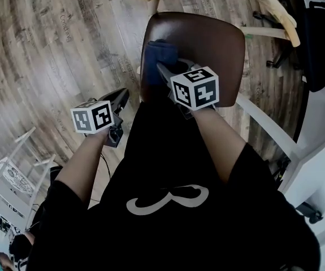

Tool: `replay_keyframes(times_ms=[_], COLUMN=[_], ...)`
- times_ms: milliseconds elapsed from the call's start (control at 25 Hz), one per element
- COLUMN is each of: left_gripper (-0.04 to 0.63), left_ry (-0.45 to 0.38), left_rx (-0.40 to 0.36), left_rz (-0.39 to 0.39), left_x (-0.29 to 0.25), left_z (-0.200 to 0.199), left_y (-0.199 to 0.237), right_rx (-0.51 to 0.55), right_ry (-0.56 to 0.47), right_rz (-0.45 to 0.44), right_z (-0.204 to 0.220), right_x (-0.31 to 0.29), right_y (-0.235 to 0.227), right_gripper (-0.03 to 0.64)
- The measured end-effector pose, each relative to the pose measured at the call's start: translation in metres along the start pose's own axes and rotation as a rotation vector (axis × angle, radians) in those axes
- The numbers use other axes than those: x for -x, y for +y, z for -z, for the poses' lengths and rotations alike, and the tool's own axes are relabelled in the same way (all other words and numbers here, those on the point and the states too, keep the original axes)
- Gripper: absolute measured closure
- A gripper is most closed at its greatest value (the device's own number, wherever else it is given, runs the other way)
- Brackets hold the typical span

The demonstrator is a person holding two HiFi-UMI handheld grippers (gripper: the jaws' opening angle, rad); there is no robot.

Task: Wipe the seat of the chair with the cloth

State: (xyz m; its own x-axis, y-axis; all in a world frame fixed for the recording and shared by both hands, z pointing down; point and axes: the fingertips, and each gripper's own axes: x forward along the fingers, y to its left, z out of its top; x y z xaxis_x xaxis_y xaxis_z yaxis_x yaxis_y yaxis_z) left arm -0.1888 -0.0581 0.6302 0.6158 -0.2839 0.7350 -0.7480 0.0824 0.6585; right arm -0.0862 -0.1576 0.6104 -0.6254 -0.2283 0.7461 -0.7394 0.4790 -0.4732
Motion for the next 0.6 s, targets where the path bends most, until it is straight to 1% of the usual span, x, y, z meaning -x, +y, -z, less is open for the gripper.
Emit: replay_keyframes(times_ms=[160, 360, 480, 600], left_gripper=[0.581, 0.581, 0.581, 0.581], left_ry=[0.001, 0.027, 0.041, 0.054], left_rx=[0.028, -0.015, -0.017, -0.028], left_rz=[-0.005, -0.027, -0.029, -0.033], left_x=[0.005, 0.009, 0.011, 0.012], left_z=[0.009, 0.019, 0.027, 0.031], left_y=[0.01, 0.019, 0.023, 0.028], right_rx=[0.073, 0.161, 0.153, 0.162], right_ry=[0.057, 0.1, 0.12, 0.125], right_rz=[0.011, 0.052, 0.087, 0.096], right_z=[0.008, 0.012, 0.019, 0.02], right_x=[-0.026, -0.044, -0.048, -0.051], right_y=[0.018, 0.018, 0.007, 0.004], right_gripper=[0.541, 0.541, 0.541, 0.541])
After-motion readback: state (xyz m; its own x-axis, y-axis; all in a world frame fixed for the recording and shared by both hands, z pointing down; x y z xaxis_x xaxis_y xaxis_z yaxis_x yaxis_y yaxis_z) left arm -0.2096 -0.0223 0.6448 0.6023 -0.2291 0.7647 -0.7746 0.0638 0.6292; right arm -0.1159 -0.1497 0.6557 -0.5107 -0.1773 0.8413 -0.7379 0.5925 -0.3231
